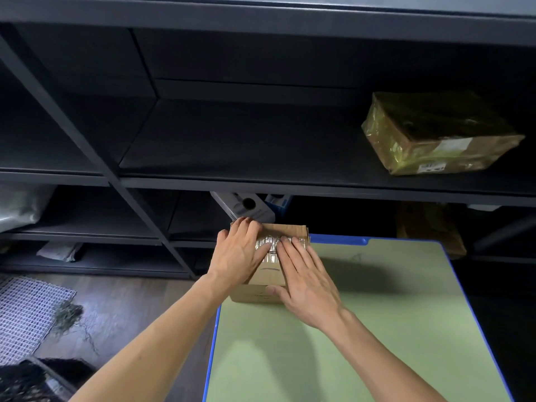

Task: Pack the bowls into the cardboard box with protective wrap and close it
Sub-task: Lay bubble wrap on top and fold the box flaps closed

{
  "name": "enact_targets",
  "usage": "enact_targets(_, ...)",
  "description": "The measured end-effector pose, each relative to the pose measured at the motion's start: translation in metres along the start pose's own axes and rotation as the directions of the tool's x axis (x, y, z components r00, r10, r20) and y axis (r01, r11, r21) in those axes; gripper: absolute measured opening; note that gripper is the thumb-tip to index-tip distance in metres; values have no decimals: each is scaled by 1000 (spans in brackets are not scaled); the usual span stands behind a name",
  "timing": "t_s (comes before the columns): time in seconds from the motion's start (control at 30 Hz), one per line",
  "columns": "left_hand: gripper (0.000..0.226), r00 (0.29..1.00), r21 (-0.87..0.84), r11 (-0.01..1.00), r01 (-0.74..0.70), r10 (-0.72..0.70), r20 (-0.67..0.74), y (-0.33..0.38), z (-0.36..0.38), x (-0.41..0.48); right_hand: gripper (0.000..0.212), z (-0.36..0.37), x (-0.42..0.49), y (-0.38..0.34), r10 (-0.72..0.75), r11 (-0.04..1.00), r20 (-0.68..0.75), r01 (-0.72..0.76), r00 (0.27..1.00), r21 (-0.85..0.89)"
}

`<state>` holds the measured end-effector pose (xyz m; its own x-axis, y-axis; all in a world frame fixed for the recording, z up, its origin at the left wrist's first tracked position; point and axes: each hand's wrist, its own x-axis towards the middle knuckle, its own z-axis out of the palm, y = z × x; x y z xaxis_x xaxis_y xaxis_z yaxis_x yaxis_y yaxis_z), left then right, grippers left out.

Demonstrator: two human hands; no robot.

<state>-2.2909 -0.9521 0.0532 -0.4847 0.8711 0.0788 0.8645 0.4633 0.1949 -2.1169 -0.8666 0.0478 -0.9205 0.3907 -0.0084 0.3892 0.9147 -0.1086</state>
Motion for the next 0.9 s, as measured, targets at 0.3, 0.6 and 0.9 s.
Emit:
enact_targets(0.3, 22, 989, -67, 993, 102, -108, -96, 10, 13, -7, 89, 7, 3, 3, -20, 999, -15, 19, 1000, -29)
enact_targets(0.6, 34, 999, -219, 976, -5, -4, -37, -5, 7, -16, 84, 13, 3, 13, -85, 996, -16, 85, 996, 20)
enact_targets(0.9, 44, 999, 109, 994, 3, 3, -54, 10, 8, -25, 84, 6, 0, 12, -73, 997, -3, 73, 997, 38)
